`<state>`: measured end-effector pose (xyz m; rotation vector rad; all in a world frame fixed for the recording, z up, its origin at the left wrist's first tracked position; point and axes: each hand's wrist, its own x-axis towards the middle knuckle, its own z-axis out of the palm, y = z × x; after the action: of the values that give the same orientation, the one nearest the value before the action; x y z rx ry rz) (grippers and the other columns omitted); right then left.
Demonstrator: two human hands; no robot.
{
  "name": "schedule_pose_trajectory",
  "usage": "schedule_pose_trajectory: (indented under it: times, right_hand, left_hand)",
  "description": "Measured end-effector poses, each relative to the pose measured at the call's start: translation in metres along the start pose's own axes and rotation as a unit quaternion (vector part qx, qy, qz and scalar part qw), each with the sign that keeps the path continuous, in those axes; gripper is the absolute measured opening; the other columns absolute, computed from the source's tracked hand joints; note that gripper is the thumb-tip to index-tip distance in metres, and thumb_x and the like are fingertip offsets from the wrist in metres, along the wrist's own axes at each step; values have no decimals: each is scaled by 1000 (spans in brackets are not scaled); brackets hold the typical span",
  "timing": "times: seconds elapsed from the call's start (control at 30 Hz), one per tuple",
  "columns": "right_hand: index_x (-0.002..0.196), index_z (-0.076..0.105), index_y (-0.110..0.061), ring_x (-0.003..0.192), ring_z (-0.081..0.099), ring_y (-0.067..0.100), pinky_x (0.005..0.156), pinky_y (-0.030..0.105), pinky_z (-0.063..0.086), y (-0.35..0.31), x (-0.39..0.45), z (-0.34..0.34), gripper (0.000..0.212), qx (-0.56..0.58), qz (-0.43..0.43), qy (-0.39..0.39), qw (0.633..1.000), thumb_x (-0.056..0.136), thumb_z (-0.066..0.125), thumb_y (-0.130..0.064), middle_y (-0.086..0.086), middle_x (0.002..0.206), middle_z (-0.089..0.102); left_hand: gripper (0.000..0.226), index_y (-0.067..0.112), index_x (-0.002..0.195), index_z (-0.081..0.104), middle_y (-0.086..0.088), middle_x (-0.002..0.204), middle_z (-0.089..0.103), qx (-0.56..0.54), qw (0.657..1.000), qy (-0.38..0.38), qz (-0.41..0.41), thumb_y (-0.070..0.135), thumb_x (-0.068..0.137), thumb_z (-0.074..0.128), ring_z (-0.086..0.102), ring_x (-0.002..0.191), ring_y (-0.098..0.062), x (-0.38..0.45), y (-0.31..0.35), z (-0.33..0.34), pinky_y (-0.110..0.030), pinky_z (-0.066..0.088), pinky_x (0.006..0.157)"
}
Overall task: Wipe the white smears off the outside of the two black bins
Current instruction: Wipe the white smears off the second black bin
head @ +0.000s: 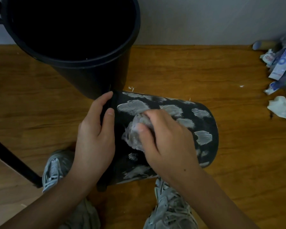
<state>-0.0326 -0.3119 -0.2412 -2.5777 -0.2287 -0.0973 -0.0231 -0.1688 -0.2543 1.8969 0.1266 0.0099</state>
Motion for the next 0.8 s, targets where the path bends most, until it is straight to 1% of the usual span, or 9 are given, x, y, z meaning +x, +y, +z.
schedule_pose_trajectory:
  times: [0.07,0.17,0.23,0.3,0.43,0.5,0.57,0.7,0.8]
  right_hand:
    - [104,62,-17,68,58,11,52,20,39,5,4,5,38,-57,-27,4,998,96,41,-47,-3,89,61]
    - [97,63,-16,61,57,12,48,13,31,21,5,4,35,-80,-21,30,996,96,43,-45,-2,85,61]
    - [95,63,-13,60,57,13,52,7,23,31,5,-1,36,-76,5,50,996,95,45,-44,-1,84,62]
    - [93,64,-12,60,56,13,53,7,21,36,6,-5,37,-81,24,62,994,94,46,-45,-1,81,62]
    - [86,61,-18,55,47,4,45,11,32,14,4,4,34,-73,-13,44,996,93,43,-47,-8,73,55]
    - [86,61,-18,58,53,7,44,20,43,0,-2,16,32,-51,-76,23,996,92,45,-44,-6,75,58]
    - [87,62,-16,61,57,10,46,24,46,1,-5,19,29,-38,-98,26,994,93,48,-40,-3,77,60]
    - [90,64,-17,60,49,3,53,7,33,47,-12,0,25,-54,20,90,994,94,50,-38,-7,78,60]
    - [89,63,-16,60,51,6,49,17,40,61,-20,-7,25,-64,52,104,991,95,50,-37,-7,78,58]
  left_hand:
    - [33,21,132,46,51,87,53,-3,1000,-3,0,11,101,39,54,85,23,0,0,0,1,41,68]
    - [35,18,134,47,53,91,52,-13,1000,-7,1,11,101,39,52,93,24,-1,-1,0,2,39,71]
    - [35,18,134,46,51,90,53,-18,1000,-10,1,10,101,39,53,90,24,-1,-1,-1,2,40,69]
    - [34,19,133,46,51,89,53,-17,1000,-10,3,9,101,39,53,87,24,-1,0,-1,2,40,68]
    - [33,22,131,46,48,87,55,-3,1000,-3,8,10,100,40,54,85,22,-2,0,0,1,41,67]
    - [33,23,131,46,38,82,58,2,1000,1,9,10,100,40,55,82,21,-2,-1,0,0,42,65]
    - [35,17,133,47,33,90,55,4,1000,5,12,9,101,40,54,89,23,-2,0,0,1,41,69]
    - [36,15,136,47,33,101,53,-6,1000,7,1,10,101,40,50,97,24,0,0,-1,3,38,74]
    - [35,19,134,47,41,92,57,-9,1000,5,-5,12,101,39,54,92,21,0,0,0,1,40,72]
